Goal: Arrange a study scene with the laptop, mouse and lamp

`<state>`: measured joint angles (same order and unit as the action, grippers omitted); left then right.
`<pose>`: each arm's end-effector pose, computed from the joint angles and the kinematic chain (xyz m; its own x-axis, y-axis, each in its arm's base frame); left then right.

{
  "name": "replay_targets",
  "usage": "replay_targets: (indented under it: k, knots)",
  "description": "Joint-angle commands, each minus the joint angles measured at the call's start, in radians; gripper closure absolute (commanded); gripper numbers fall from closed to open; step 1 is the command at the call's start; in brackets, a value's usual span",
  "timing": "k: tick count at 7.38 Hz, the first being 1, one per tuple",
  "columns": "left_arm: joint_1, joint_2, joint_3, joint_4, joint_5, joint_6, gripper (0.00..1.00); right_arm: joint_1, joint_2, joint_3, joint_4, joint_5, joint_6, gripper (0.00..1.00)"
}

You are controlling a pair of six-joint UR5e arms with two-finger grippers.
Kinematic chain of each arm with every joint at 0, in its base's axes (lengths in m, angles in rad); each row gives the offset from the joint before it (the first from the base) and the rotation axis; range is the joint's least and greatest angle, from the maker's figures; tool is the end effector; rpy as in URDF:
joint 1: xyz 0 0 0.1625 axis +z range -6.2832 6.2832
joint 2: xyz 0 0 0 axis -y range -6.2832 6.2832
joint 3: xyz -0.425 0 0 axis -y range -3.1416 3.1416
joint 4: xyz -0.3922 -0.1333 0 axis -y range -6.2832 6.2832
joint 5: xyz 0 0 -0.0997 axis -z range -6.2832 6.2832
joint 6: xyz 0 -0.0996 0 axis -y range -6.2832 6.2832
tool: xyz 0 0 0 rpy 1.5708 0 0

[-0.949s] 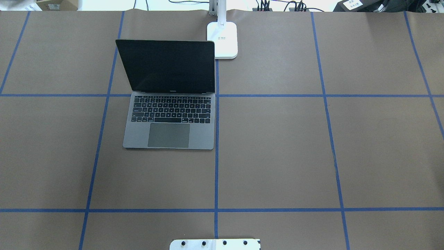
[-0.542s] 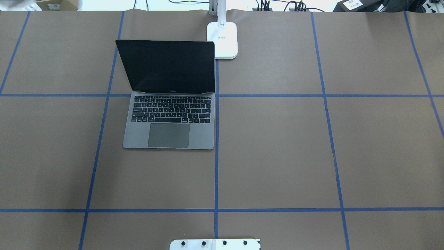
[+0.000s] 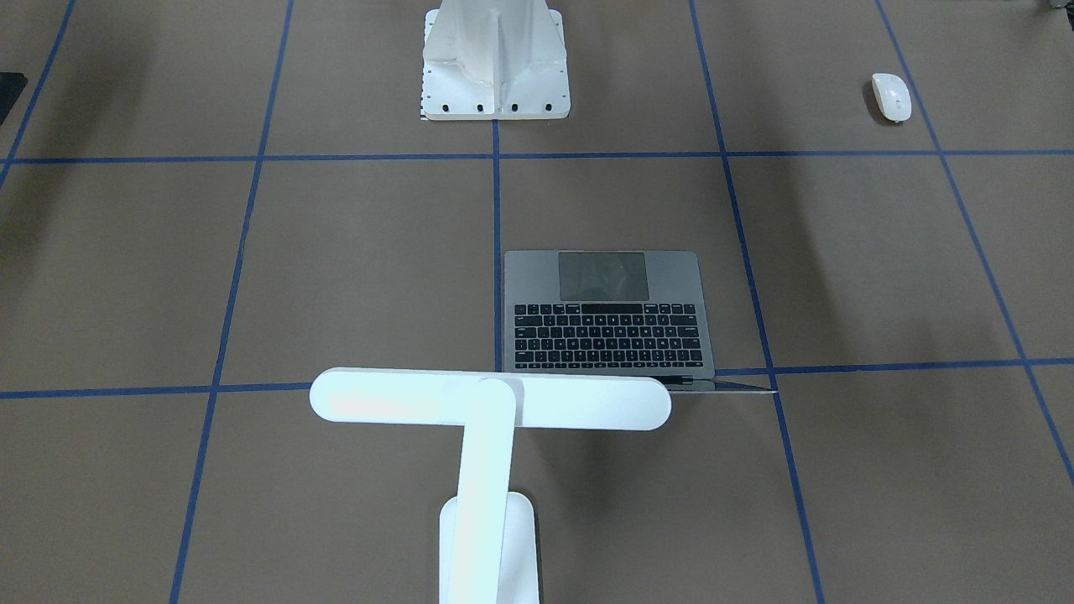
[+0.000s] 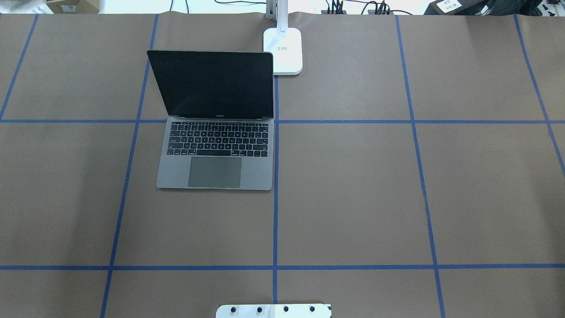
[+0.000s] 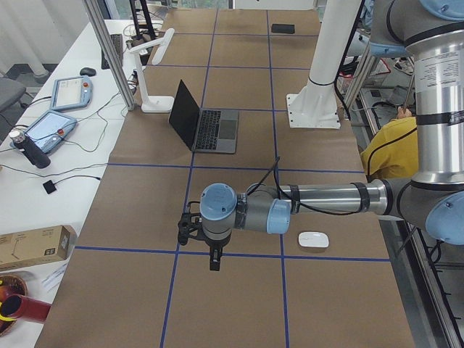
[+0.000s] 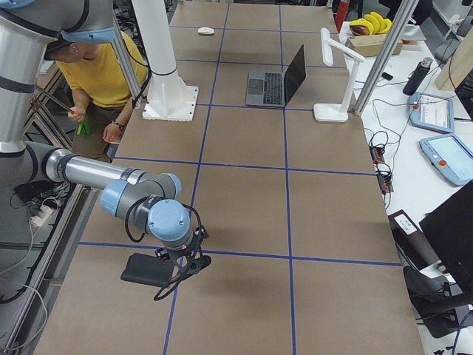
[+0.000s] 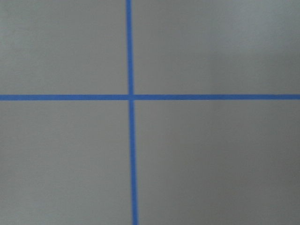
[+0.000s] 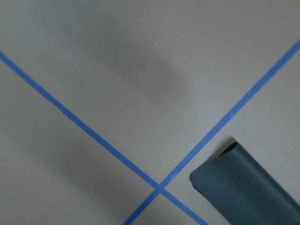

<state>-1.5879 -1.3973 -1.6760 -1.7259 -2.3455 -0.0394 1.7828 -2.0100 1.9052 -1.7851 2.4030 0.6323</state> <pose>-0.0709 -0.4223 0.6701 0.7143 0.0091 -0.6997 0.0452 0.9972 0.0592 0.1179 -0.2641 0.6831 0.3735 0.8458 0.3809 -0.5213 0.5311 -0.6680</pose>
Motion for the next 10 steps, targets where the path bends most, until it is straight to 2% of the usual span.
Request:
replay_targets:
  k: [1, 2, 3, 5, 6, 7, 10]
  knots:
    - [-0.003, 0.018, -0.001, -0.004, 0.017, 0.006, 0.00, 0.000, 0.020, 0.008, 0.012, -0.056, 0.060, 0.00]
    - [-0.003, 0.017, -0.001, -0.006, 0.017, 0.006, 0.00, 0.000, 0.022, -0.001, 0.006, -0.064, 0.061, 0.00]
    - [-0.003, 0.017, -0.001, -0.006, 0.017, 0.006, 0.00, -0.002, 0.036, -0.050, 0.007, -0.070, 0.081, 0.00]
    - [-0.003, 0.017, -0.002, -0.009, 0.017, 0.006, 0.00, -0.028, 0.044, -0.064, -0.040, -0.073, 0.208, 0.01]
    - [-0.003, 0.044, -0.017, -0.012, 0.017, 0.006, 0.00, -0.083, 0.045, -0.063, -0.069, -0.068, 0.374, 0.03]
    - [-0.004, 0.060, -0.040, -0.012, 0.017, 0.006, 0.00, -0.097, 0.039, -0.072, -0.070, -0.068, 0.479, 0.02]
    - [-0.004, 0.087, -0.059, -0.012, 0.017, 0.006, 0.00, -0.132, 0.007, -0.260, -0.062, -0.070, 0.438, 0.02]
